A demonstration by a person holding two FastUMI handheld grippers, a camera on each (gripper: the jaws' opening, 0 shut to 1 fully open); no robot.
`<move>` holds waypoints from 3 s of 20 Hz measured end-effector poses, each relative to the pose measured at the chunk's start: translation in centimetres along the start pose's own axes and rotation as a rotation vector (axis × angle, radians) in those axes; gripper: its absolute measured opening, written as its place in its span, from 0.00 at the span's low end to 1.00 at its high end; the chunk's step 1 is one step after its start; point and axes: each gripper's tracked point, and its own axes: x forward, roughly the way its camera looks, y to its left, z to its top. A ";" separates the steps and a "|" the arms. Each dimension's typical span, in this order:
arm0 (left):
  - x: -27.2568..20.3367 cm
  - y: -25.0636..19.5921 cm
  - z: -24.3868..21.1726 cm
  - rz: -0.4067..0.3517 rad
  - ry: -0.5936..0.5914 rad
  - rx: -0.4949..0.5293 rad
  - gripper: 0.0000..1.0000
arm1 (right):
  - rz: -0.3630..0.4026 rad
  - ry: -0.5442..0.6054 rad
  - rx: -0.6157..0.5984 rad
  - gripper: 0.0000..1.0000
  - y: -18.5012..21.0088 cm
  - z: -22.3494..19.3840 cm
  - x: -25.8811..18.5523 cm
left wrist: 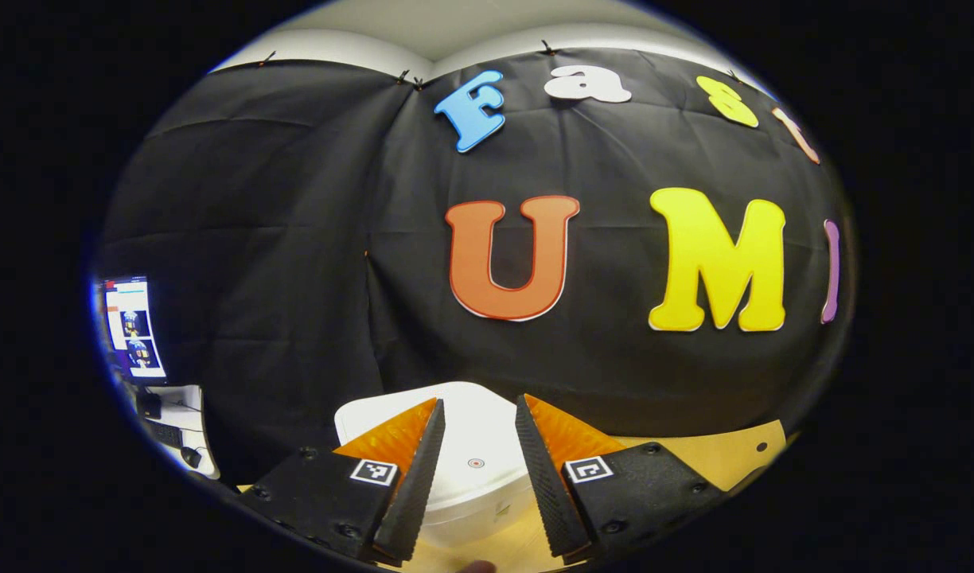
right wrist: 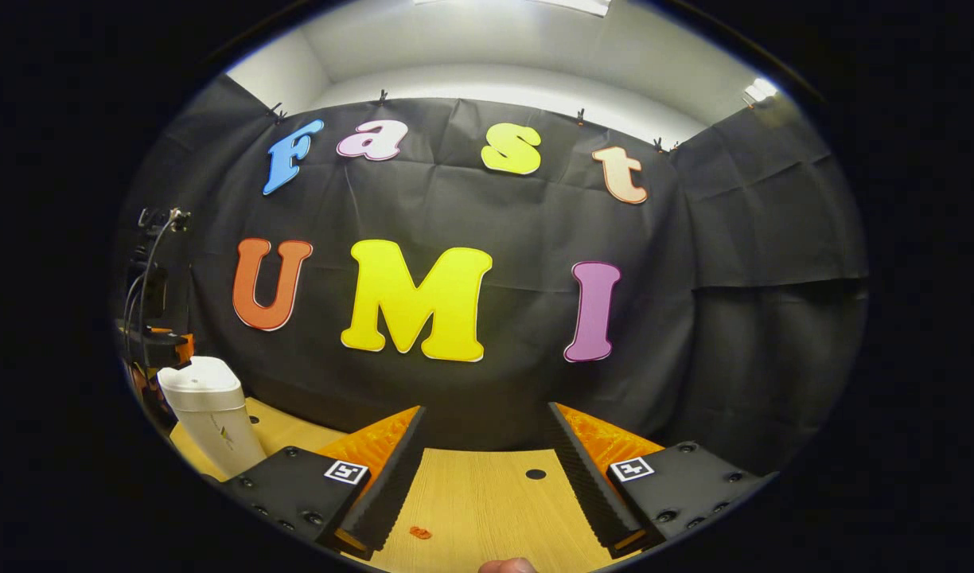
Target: Press the lid of the desktop garbage bin to open it, pick up the crumpled paper on the desktop and throw it into the bin, then pick up the pop can on the desktop and drop it into the bin, and finally close the garbage bin lid.
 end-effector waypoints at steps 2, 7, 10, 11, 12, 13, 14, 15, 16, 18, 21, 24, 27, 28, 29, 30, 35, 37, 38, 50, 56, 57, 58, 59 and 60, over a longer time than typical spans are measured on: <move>0.7 0.1 -1.1 0.024 0.037 -0.025 0.53 | 0.006 0.000 -0.007 0.94 0.1 0.1 0.1; 1.9 1.0 -3.7 0.088 0.111 -0.051 0.29 | 0.011 0.011 -0.021 0.94 0.3 -0.3 0.7; 2.4 1.2 -4.3 0.110 0.132 -0.058 0.19 | 0.016 0.015 -0.016 0.94 0.5 -0.5 1.0; 2.5 1.1 -4.6 0.109 0.136 -0.060 0.12 | 0.020 0.015 -0.014 0.94 0.7 -0.5 1.1; 2.7 1.0 -4.9 0.102 0.146 -0.064 0.09 | 0.022 0.017 -0.014 0.94 0.9 -0.6 1.2; 2.8 0.9 -5.3 0.100 0.159 -0.068 0.04 | 0.028 0.017 -0.015 0.94 1.1 -0.6 1.3; 2.8 0.9 -5.3 0.106 0.158 -0.066 0.03 | 0.032 0.020 -0.016 0.94 1.2 -0.8 1.5; 2.8 0.9 -5.4 0.112 0.163 -0.064 0.03 | 0.037 0.022 -0.016 0.94 1.4 -0.9 1.6; 2.7 0.9 -5.8 0.118 0.175 -0.062 0.03 | 0.039 0.026 -0.014 0.94 1.5 -1.1 1.7; 2.8 1.0 -6.2 0.113 0.180 -0.016 0.04 | 0.051 0.031 -0.009 0.94 2.0 -1.4 1.8; 2.7 0.7 -6.1 0.109 0.155 -0.002 0.04 | 0.068 0.041 -0.005 0.94 2.6 -1.6 2.2; 2.7 0.8 -5.1 0.099 0.115 -0.004 0.03 | 0.088 0.036 -0.016 0.94 3.2 -1.5 2.6; 2.2 0.4 -3.5 0.047 0.092 -0.071 0.03 | 0.079 0.017 -0.003 0.94 3.0 -0.8 2.7; 2.1 0.3 -2.2 0.036 0.064 -0.070 0.03 | 0.078 0.016 0.000 0.94 3.0 -0.9 2.7; 1.9 0.3 -1.2 0.026 0.038 -0.058 0.03 | 0.076 0.015 0.001 0.94 2.9 -0.8 2.6; 1.8 0.2 -0.1 0.011 0.016 -0.051 0.03 | 0.070 0.014 0.006 0.94 2.7 -0.8 2.6; 0.5 -1.1 3.8 -0.073 -0.060 -0.065 0.08 | 0.043 0.005 0.050 0.94 2.1 -0.4 2.2; 0.0 -2.0 4.9 -0.115 -0.084 -0.043 0.17 | 0.031 -0.002 0.065 0.94 1.8 -0.2 2.1; -0.5 -2.4 5.2 -0.137 -0.092 -0.028 0.20 | 0.027 -0.004 0.073 0.94 1.7 -0.3 2.1; -6.4 -6.1 6.1 -0.290 -0.144 0.050 0.94 | 0.045 0.012 0.100 0.94 0.6 -1.8 1.0; -10.0 -7.7 3.9 -0.365 -0.112 0.055 0.97 | 0.117 0.083 0.100 0.92 1.0 -5.5 0.3; -10.6 -7.8 3.2 -0.371 -0.102 0.062 0.97 | 0.132 0.100 0.104 0.94 1.3 -6.4 0.3; -11.2 -7.9 2.5 -0.378 -0.088 0.068 0.97 | 0.146 0.122 0.105 0.94 1.4 -7.4 0.2; -12.0 -7.8 2.0 -0.381 -0.081 0.071 0.97 | 0.160 0.142 0.103 0.93 1.5 -8.4 0.2; -12.6 -7.8 1.6 -0.384 -0.076 0.073 0.97 | 0.172 0.162 0.099 0.93 1.7 -9.5 0.2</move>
